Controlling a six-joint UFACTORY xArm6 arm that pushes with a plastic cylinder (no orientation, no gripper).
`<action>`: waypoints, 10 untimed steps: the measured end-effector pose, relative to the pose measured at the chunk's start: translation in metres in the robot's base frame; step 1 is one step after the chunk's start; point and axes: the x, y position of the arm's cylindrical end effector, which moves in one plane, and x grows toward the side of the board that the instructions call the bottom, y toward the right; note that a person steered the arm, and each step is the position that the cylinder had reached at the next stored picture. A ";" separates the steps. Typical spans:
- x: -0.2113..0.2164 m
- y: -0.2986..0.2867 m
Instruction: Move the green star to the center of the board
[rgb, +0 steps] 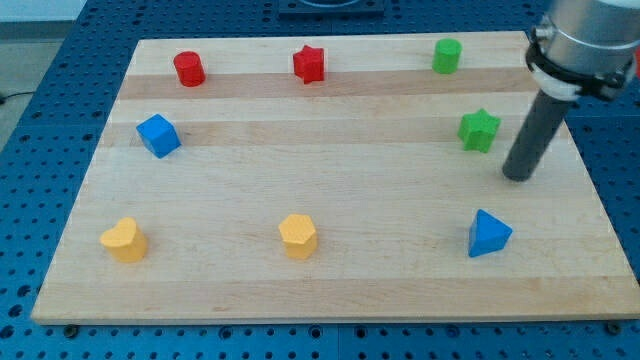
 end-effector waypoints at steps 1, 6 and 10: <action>-0.028 -0.006; -0.128 -0.136; -0.120 -0.048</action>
